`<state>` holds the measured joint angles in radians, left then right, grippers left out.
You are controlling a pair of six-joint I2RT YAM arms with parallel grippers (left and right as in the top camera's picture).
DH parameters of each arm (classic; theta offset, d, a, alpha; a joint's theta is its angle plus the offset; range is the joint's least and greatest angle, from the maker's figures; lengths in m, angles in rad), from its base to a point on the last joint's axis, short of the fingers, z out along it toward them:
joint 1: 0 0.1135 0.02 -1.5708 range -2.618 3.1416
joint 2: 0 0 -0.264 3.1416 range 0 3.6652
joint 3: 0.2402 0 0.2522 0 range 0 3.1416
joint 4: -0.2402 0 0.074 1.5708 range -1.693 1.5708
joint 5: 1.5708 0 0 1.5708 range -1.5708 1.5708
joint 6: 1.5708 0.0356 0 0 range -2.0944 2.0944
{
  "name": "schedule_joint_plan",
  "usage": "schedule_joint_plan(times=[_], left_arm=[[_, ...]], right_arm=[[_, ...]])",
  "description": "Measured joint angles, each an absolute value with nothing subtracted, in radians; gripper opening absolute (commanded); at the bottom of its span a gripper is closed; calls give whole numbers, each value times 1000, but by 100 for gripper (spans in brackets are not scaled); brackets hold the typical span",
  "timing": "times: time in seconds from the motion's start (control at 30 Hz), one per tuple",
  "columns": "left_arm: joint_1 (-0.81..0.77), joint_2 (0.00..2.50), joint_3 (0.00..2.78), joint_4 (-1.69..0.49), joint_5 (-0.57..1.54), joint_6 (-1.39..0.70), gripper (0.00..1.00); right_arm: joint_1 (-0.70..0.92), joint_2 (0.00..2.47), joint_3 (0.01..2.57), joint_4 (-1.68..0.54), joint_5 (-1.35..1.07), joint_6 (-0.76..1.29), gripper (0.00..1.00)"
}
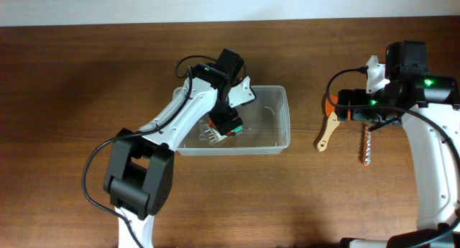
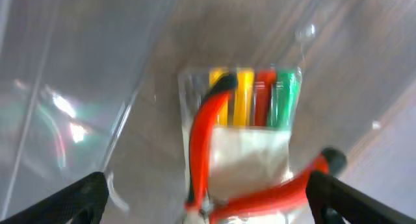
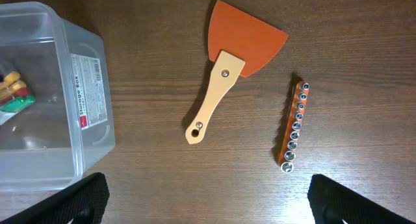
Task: Pack container
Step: 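Carry the pliers into the container, release, retract left arm, then lower the right gripper onto the wooden scraper handle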
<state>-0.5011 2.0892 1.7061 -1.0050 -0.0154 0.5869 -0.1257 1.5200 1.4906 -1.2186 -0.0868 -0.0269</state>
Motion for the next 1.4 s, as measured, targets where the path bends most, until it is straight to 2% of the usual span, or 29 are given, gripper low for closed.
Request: schedule_joint_plan(times=[0.23, 0.4, 0.57, 0.73, 0.93, 1.17, 1.4], left_arm=[[-497, 2068, 1853, -1111, -86, 528, 99], [-425, 1932, 1884, -1114, -117, 497, 99], [-199, 1784, 1905, -1116, -116, 414, 99], [47, 1742, 1910, -1117, -83, 303, 99], [208, 1745, 1909, -1118, -5, 224, 99], [217, 1745, 1909, -1118, 25, 204, 99], [217, 1745, 1909, -1118, 29, 198, 99]], right_arm=[[-126, 1520, 1493, -1154, -86, -31, 99], [-126, 1523, 1594, -1231, -23, -33, 99], [-126, 1481, 1744, -1344, 99, 20, 99], [-126, 1323, 1770, -1509, 219, 164, 99], [-126, 1198, 1771, -1552, 223, 389, 99], [-126, 1349, 1715, -1488, 212, 454, 99], [-126, 1564, 1541, -1290, 70, 469, 99]])
